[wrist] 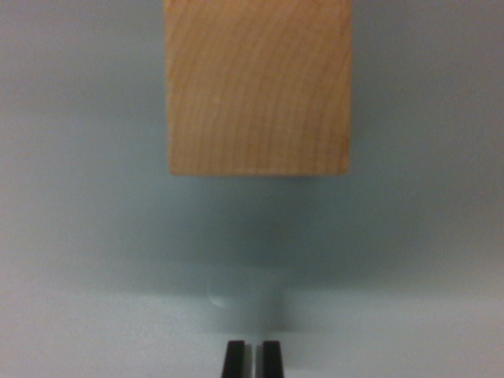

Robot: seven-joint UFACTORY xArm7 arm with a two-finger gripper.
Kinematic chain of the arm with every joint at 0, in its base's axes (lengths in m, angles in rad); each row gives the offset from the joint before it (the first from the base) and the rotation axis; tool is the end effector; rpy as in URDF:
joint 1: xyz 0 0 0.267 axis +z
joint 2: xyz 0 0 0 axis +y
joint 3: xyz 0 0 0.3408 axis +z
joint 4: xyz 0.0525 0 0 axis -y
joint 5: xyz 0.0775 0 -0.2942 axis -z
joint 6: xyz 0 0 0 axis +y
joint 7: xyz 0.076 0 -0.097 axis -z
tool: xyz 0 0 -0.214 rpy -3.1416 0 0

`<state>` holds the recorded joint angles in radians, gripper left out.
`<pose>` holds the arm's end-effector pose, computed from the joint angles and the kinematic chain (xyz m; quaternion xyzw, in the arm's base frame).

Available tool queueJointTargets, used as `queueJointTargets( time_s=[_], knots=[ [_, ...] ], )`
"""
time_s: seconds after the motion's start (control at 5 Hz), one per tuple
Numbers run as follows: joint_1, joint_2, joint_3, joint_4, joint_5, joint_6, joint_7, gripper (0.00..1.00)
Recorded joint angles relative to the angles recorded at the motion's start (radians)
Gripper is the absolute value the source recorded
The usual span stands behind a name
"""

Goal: Push wooden cube

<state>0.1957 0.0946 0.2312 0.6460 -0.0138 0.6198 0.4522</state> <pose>0.3265 0.1508 0.0768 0.9994 -0.0070 -0.0327 0.0076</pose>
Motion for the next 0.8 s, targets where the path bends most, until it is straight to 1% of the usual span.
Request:
queueJointTargets(
  time_s=[0.6,0.8],
  knots=[
    [-0.0002,0.003,-0.001,0.005,-0.0007,0.002,-0.001,1.00],
    [-0.0010,0.014,-0.003,0.021,-0.0029,0.007,-0.002,1.00]
  ],
)
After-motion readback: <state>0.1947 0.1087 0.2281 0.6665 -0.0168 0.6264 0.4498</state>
